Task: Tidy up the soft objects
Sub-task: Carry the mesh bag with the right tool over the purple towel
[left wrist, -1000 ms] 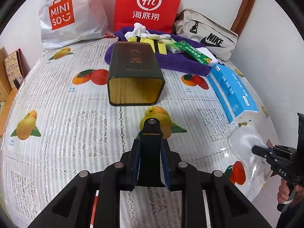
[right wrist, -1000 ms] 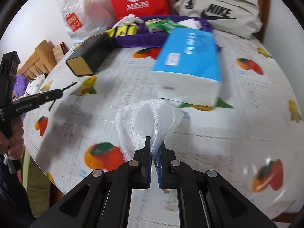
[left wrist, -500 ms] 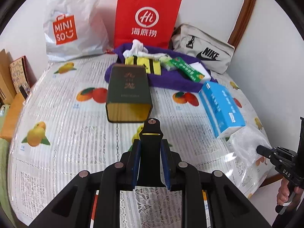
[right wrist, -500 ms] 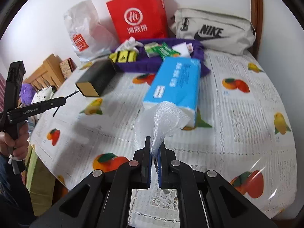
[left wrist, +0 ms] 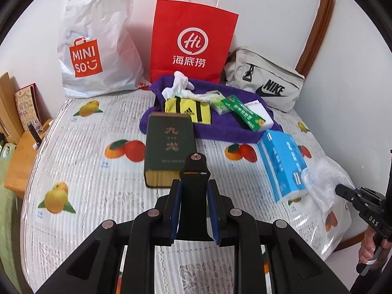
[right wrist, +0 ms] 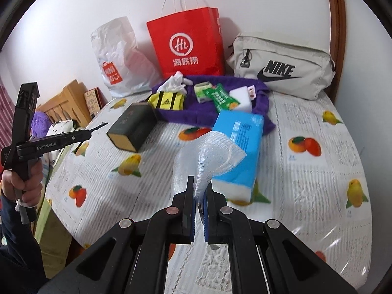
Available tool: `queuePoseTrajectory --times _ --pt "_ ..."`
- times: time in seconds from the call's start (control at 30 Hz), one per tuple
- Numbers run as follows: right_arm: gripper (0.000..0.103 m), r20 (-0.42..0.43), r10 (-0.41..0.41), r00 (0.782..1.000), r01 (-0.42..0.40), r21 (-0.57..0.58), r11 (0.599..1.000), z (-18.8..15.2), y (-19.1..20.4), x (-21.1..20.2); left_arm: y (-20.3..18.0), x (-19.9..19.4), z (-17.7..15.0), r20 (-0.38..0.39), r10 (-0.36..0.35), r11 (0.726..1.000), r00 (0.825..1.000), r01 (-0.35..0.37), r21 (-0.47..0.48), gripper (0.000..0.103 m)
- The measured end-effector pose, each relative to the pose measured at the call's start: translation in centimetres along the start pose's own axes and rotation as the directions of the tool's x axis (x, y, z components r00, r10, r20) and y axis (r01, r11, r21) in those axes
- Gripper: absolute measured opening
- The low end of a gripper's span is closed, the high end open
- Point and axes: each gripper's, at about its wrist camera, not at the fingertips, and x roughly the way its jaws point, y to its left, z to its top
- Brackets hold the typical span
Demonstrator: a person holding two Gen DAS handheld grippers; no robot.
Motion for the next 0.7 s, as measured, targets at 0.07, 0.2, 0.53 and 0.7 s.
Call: queuePoseTrajectory --times 0.07,0.2,0.53,0.7 --pt "0.005 0.008 -0.005 1.0 0.005 0.001 1.0 0.9 -0.4 0.2 0.1 0.4 0.9 0.0 0.002 1.0 1.0 -0.002 -0.001 0.021" --pt "0.005 0.02 -0.018 1.0 0.018 0.002 1.0 2.8 -1.2 1.0 0.2 1.4 2.4 -0.001 0.006 1.0 1.0 -0.006 -0.005 0.021" --pt "0.005 0.042 -0.016 0.999 0.016 0.004 1.0 7.9 -2.8 4.1 -0.2 4.8 7.4 -0.01 -0.006 1.0 1.0 0.006 0.003 0.021" --pt "0.005 0.045 -0.01 0.999 0.009 0.012 1.0 10.2 -3.3 6.0 -0.4 7.0 9.8 -0.029 -0.029 1.0 0.999 0.03 0.009 0.021"
